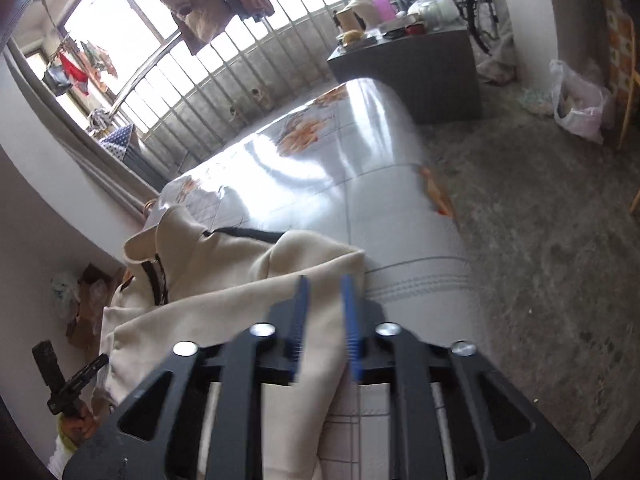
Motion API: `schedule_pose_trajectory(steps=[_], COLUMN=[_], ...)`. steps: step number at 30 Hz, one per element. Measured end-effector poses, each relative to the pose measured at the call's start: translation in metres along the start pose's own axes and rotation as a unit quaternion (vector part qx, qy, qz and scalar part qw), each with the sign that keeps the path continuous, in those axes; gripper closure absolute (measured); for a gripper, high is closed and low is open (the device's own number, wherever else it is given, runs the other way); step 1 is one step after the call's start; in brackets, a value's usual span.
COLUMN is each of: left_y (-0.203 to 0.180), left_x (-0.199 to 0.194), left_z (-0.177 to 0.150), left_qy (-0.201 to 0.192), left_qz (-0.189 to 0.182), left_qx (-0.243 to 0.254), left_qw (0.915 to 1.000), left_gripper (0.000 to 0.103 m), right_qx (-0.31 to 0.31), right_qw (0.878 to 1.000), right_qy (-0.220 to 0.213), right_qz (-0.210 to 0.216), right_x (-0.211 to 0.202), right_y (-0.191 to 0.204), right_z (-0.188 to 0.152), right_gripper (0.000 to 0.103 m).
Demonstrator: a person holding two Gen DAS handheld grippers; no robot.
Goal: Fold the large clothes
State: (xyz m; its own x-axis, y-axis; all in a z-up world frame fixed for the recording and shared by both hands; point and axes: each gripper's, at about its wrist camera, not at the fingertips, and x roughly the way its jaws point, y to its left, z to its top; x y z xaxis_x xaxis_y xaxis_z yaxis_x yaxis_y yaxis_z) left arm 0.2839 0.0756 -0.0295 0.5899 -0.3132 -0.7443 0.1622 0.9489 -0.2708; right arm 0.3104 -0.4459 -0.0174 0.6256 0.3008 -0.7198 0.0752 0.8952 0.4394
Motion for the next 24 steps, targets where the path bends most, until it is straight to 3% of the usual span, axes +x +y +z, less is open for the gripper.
schedule_pose_trajectory(steps=[1,4,6,7,11,13,15,17,19,22,24], left_y=[0.0,0.001,0.0,-0.001,-0.002,-0.002,-0.003,-0.004,-0.002,0.0,-0.003], left_x=[0.001,0.005,0.007,0.008,0.004,0.007,0.009,0.01,0.009,-0.001,-0.013], left_z=[0.0,0.0,-0.002,-0.003,-0.002,-0.002,-0.003,-0.003,-0.001,0.002,0.003], left_qy=[-0.001,0.0,0.0,-0.002,-0.014,-0.009,-0.008,-0.006,-0.002,-0.009,-0.019], left_qz=[0.001,0.009,0.013,0.015,0.018,0.021,0.023,0.026,0.022,0.016,0.027], left_qx=[-0.002,-0.009,-0.01,-0.008,-0.001,0.0,0.004,0.007,0.002,-0.003,0.007], left_qw=[1.0,0.9999,0.9999,0.9999,0.9998,0.9997,0.9997,0.9996,0.9998,0.9998,0.9994], left_gripper=[0.098,0.098,0.098,0.098,0.098,0.098,0.098,0.097,0.095,0.095,0.09], right_qx=[-0.011,-0.047,-0.064,-0.073,-0.083,-0.086,-0.087,-0.083,-0.076,-0.095,-0.115], right_qw=[1.0,0.996,0.992,0.991,0.994,0.993,0.991,0.99,0.989,0.983,0.98], right_qy=[0.007,0.055,0.072,0.066,-0.003,0.0,0.014,0.005,-0.01,-0.029,-0.037], right_qz=[-0.003,-0.042,-0.079,-0.093,-0.071,-0.081,-0.097,-0.111,-0.13,-0.157,-0.157], right_x=[0.001,0.021,0.034,0.034,0.012,0.018,0.029,0.027,0.018,-0.005,-0.024], right_y=[0.005,0.021,0.023,0.025,0.032,0.026,0.016,0.011,0.009,0.02,0.033], right_z=[-0.002,-0.004,-0.005,-0.004,0.0,-0.002,-0.007,-0.01,-0.009,-0.014,-0.022], right_gripper=[0.052,0.052,0.077,0.1,0.101,0.101,0.098,0.077,0.067,0.066,0.06])
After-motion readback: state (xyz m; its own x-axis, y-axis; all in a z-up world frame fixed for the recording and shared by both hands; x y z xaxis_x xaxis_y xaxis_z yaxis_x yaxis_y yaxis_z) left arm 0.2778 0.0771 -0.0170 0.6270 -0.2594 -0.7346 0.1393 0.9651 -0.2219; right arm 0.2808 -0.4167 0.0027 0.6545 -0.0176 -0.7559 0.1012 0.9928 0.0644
